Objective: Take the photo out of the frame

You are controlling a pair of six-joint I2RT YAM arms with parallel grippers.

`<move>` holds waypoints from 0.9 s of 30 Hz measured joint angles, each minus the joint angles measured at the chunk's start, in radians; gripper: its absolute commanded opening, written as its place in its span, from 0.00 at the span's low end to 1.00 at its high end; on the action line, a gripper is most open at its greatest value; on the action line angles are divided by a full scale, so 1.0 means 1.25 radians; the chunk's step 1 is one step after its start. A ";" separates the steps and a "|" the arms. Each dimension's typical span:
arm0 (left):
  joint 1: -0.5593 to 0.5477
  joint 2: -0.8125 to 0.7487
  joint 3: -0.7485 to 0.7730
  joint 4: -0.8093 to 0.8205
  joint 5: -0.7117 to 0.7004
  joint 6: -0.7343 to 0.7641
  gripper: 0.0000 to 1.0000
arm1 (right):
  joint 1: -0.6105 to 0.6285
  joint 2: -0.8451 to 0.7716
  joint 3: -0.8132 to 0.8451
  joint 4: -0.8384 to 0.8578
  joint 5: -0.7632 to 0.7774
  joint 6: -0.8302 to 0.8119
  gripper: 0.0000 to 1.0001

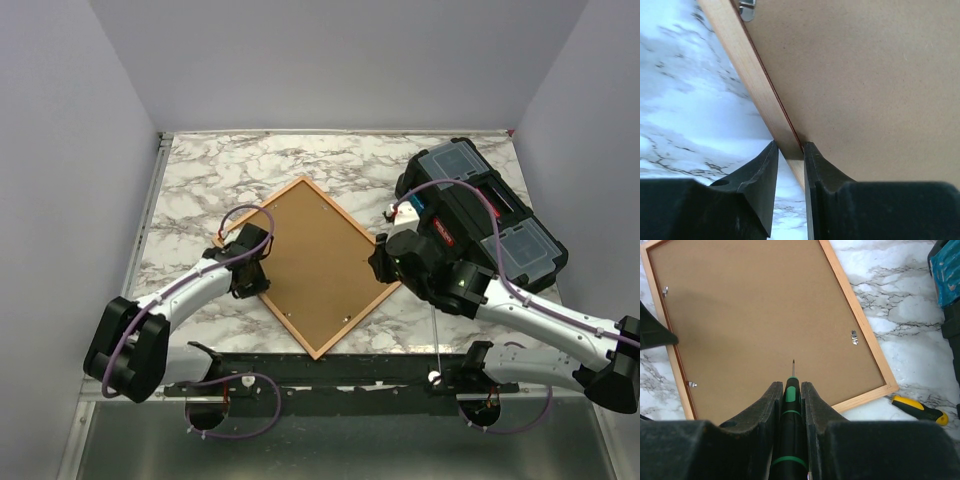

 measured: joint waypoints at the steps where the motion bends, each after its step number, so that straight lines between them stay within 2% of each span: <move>1: 0.014 0.009 0.010 -0.009 -0.003 0.004 0.36 | 0.000 0.000 -0.002 0.001 -0.002 0.000 0.01; 3: 0.031 0.020 0.023 -0.021 -0.006 0.010 0.61 | 0.000 -0.001 -0.006 0.002 -0.007 0.000 0.01; 4: 0.039 0.022 0.029 -0.028 -0.009 0.016 0.68 | 0.000 -0.001 -0.007 0.002 -0.009 0.000 0.01; 5: 0.046 0.022 0.034 -0.035 -0.011 0.018 0.74 | 0.000 -0.001 -0.008 0.002 -0.011 0.000 0.01; 7: 0.052 0.020 0.039 -0.042 -0.016 0.016 0.79 | 0.000 -0.002 -0.009 0.003 -0.014 0.000 0.01; 12: 0.053 -0.027 0.027 -0.060 -0.009 -0.006 0.80 | 0.000 -0.002 -0.009 0.005 -0.023 0.000 0.01; 20: 0.053 -0.230 -0.099 -0.063 0.056 -0.137 0.73 | 0.000 0.020 -0.009 0.028 -0.061 -0.002 0.01; 23: 0.056 -0.235 -0.110 -0.057 0.065 -0.165 0.69 | 0.002 0.063 -0.009 0.046 -0.114 -0.003 0.01; 27: 0.069 -0.179 -0.093 -0.037 0.076 -0.169 0.62 | 0.036 0.123 -0.011 0.091 -0.174 0.009 0.01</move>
